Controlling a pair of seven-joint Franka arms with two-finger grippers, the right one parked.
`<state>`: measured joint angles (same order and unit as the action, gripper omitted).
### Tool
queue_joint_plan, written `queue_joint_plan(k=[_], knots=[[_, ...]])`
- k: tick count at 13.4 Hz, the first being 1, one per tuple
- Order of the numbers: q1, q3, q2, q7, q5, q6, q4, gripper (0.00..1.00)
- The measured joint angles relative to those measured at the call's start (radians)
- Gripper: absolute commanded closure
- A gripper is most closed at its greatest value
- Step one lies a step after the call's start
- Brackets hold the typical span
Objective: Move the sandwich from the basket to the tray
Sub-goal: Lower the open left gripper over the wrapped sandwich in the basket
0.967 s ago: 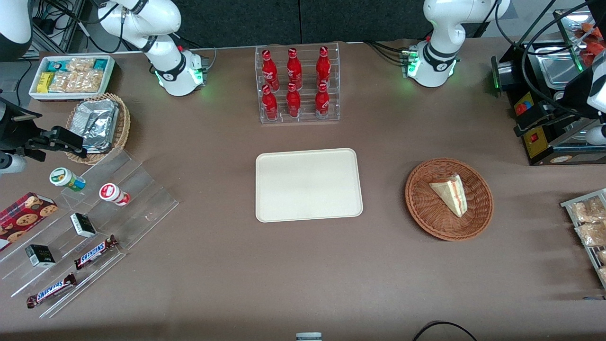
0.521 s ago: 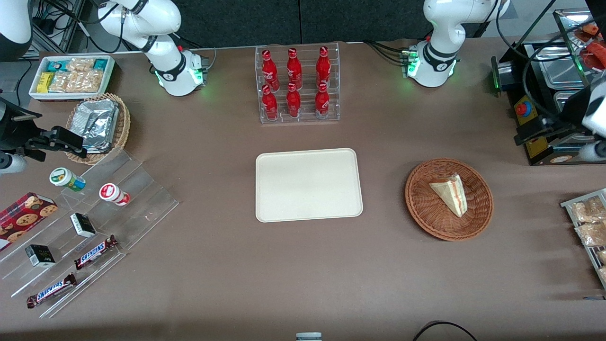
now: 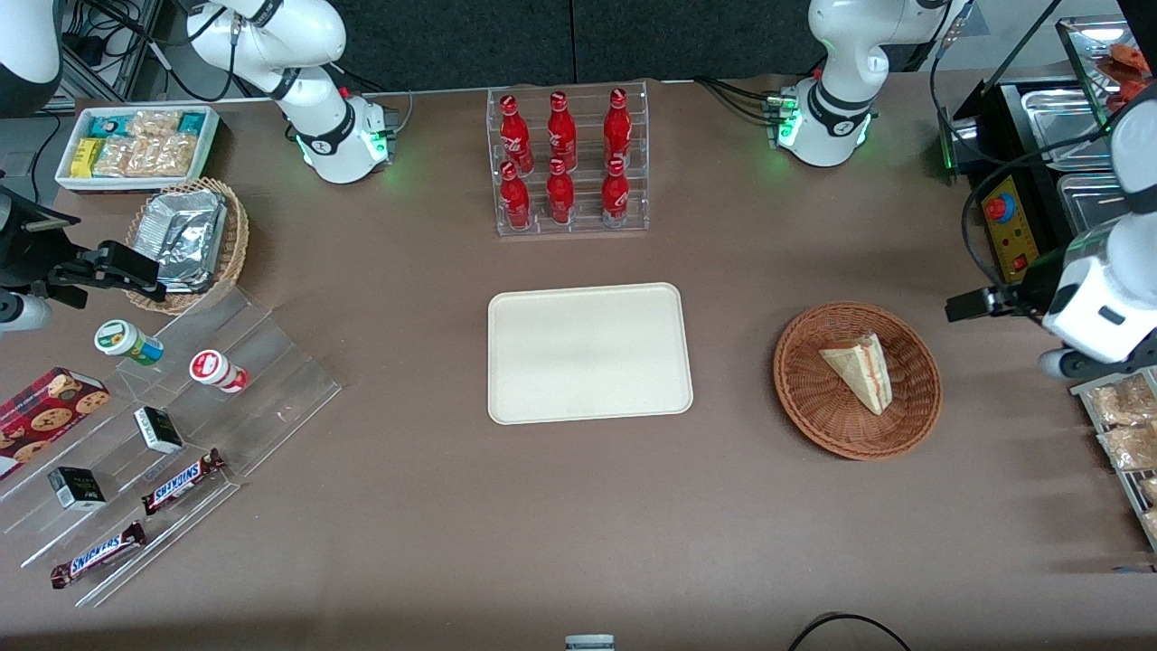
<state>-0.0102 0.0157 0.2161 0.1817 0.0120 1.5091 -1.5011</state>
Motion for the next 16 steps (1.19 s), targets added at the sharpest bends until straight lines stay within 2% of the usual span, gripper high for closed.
queue_joint_plan(k=[3,8,16], knots=[[0.000,0.000,0.000,0.007,-0.001,0.086,-0.092,0.00],[-0.010,0.002,-0.009,0.157,-0.001,0.239,-0.256,0.00],[-0.020,0.005,-0.101,0.301,-0.001,0.545,-0.564,0.00]])
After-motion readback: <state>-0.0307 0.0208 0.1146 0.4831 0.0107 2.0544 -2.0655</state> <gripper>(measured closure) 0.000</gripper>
